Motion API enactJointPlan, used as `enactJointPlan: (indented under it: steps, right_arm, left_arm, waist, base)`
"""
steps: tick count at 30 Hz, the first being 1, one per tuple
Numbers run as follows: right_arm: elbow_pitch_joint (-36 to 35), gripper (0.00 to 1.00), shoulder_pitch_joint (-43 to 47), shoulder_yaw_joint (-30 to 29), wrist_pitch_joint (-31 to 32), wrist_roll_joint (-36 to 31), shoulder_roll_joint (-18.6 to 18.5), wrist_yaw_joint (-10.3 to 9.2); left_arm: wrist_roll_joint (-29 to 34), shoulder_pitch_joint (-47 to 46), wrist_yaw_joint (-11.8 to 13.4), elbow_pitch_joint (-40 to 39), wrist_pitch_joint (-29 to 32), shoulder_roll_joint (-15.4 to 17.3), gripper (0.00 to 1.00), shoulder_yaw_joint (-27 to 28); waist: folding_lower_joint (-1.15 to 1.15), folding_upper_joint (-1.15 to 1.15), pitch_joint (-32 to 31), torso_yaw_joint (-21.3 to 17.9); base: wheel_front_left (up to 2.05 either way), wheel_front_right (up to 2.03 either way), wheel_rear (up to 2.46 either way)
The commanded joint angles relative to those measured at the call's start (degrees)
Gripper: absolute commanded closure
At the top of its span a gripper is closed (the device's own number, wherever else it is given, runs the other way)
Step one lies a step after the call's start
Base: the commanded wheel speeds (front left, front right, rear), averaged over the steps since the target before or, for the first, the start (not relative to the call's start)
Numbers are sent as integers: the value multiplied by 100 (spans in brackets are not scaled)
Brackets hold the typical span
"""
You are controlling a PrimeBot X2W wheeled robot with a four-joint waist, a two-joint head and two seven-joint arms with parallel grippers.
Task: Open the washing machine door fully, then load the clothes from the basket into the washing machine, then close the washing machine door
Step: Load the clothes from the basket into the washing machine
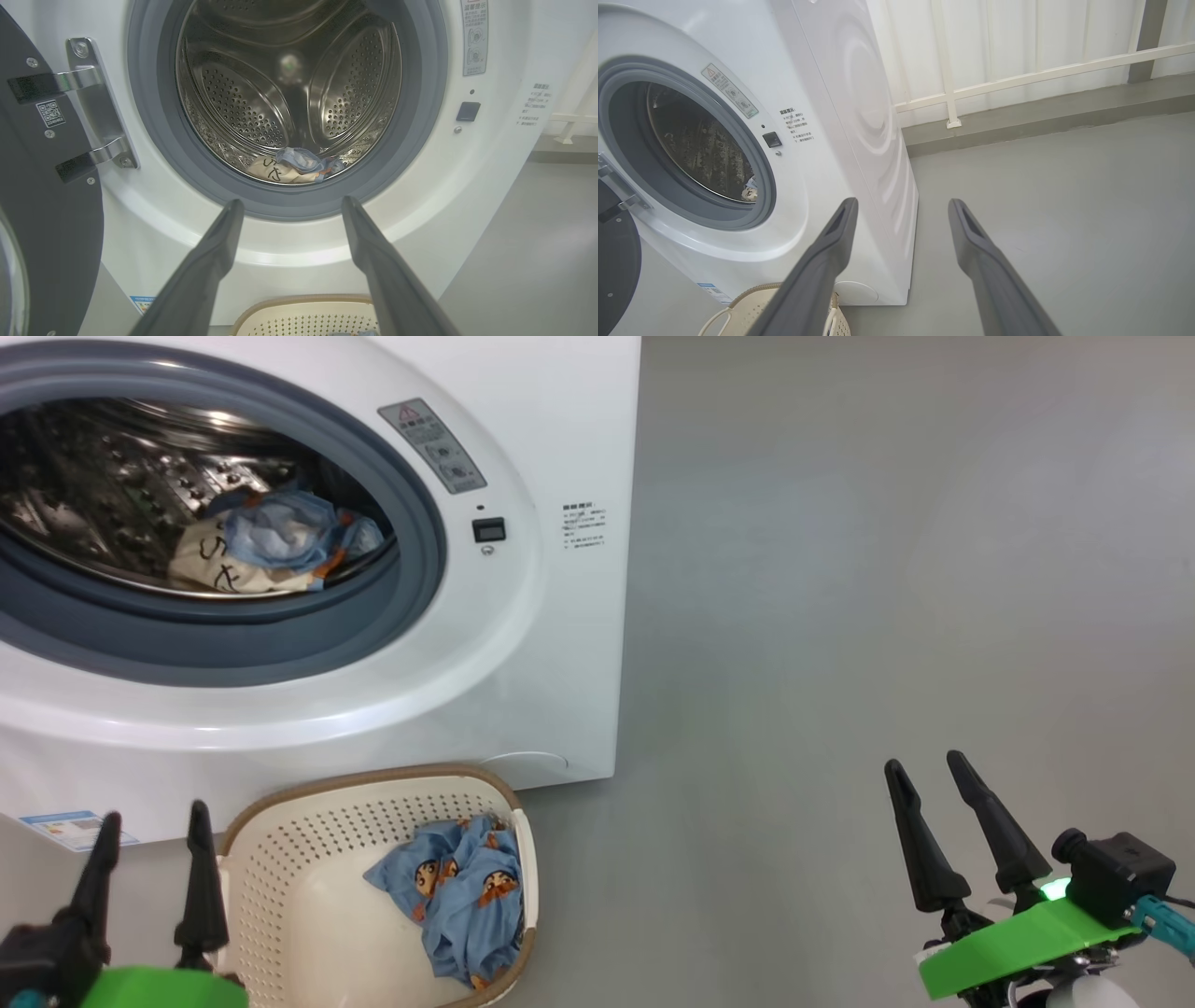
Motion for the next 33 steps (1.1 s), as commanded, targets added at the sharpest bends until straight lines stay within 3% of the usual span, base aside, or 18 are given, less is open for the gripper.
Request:
enactJointPlan:
  steps: [1,16,33]
  right_arm:
    - [-119,0,38,75,-46,43,-117,42]
    - [-150,0,202,6,-46,-9,-200,42]
    - [-133,0,255,-66,-46,-256,-199,42]
  left_arm:
    - [44,99,4,-281,-37,76,0,227]
    - [220,972,4,-1024,-37,-207,0,305]
    - [285,1388,3,-1310,-37,-368,0,499]
  waist:
    - [0,0,-77,56]
    - [0,0,-216,97]
    - [0,0,-125,35]
  base:
    - [0,0,0]
    - [0,0,0]
    - [0,0,0]
